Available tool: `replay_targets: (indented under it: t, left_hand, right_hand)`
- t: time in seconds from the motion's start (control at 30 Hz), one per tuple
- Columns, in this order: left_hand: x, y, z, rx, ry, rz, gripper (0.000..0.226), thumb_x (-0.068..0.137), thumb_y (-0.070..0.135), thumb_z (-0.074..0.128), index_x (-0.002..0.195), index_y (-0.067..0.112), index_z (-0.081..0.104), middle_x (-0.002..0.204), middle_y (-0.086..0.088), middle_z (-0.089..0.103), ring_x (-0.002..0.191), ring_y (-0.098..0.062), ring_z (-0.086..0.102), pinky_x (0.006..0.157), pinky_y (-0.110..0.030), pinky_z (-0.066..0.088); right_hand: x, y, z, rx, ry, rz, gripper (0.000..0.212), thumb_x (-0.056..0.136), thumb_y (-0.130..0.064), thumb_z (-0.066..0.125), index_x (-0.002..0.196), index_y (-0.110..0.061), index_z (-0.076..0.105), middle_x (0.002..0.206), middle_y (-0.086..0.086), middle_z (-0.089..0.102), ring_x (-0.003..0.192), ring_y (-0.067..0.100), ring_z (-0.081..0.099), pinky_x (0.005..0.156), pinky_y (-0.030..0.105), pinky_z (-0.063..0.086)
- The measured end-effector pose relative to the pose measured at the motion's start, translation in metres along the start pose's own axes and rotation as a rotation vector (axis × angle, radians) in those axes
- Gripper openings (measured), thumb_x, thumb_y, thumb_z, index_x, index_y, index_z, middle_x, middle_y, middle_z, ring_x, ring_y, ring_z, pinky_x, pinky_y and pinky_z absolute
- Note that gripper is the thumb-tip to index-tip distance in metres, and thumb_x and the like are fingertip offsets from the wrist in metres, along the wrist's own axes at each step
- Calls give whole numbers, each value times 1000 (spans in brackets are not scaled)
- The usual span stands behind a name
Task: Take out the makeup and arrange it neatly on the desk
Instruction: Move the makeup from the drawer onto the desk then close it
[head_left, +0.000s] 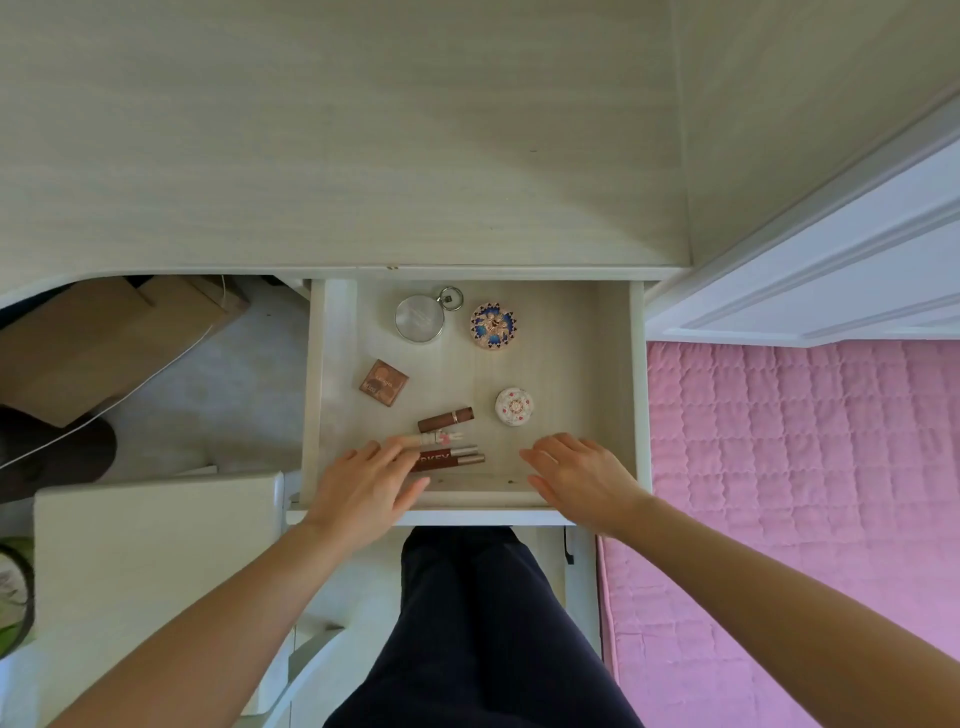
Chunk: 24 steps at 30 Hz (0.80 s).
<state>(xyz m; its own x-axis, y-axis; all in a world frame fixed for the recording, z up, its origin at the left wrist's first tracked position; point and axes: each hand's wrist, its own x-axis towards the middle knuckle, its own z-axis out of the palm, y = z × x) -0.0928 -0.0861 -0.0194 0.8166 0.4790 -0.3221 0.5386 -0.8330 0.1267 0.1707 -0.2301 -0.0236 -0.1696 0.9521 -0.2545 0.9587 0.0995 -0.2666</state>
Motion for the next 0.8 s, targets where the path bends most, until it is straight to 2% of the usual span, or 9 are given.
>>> replay_targets:
  t: [0.13,0.23,0.37,0.43,0.5,0.63,0.7,0.8]
  left_hand:
    - [34,-12,-10,-41,-25,-68,37,98,36,37,104,13,66,100,0,64,80,-20,61,60,-33,52]
    - [62,-24,-12,-32,10,-91,27,97,26,44,100,11,66,101,-3,65,84,-21,63,56,-32,52]
    - [102,-38,-10,-83,53,-189,14,88,12,58,93,5,68,88,-10,66,78,-30,63,50,-35,49]
    - [122,-47,-4,-118,35,-241,19,88,13,56,102,4,67,97,-12,65,84,-32,62,56,-37,50]
    - [140,-56,4,-134,7,-300,27,91,18,51,114,7,61,112,-10,61,97,-30,58,66,-39,49]
    - [161,-65,22,-170,-26,-371,47,92,21,49,138,11,42,145,-8,39,129,-29,39,92,-39,44]
    - [164,-65,29,-160,-47,-342,58,95,24,47,148,14,27,157,-5,20,142,-29,23,106,-40,34]
    - [165,-63,38,-177,-41,-309,61,97,26,45,151,14,19,160,-5,9,145,-28,15,112,-40,27]
  right_hand:
    - [30,14,-4,3,-4,77,31,93,-26,53,116,-10,65,109,8,67,95,26,64,71,38,56]
    - [56,24,-4,50,-38,143,33,96,-26,47,122,-11,60,118,8,62,103,27,59,78,39,54]
    - [95,36,0,63,-63,229,35,99,-29,39,128,-15,52,125,3,55,110,23,53,85,35,51]
    - [114,41,4,98,-73,323,36,100,-33,38,128,-14,50,125,3,54,111,23,53,84,36,52]
    - [130,44,9,203,-83,493,38,99,-35,39,129,-14,48,123,5,54,110,25,53,82,38,53]
    - [157,48,19,534,-40,850,41,97,-37,44,129,-11,44,119,13,53,108,33,54,79,41,50]
    - [166,48,26,588,0,923,43,96,-38,46,132,-14,39,120,13,50,110,35,51,80,43,50]
    - [177,48,35,588,44,982,50,93,-44,50,134,-20,35,121,12,45,111,34,47,76,42,46]
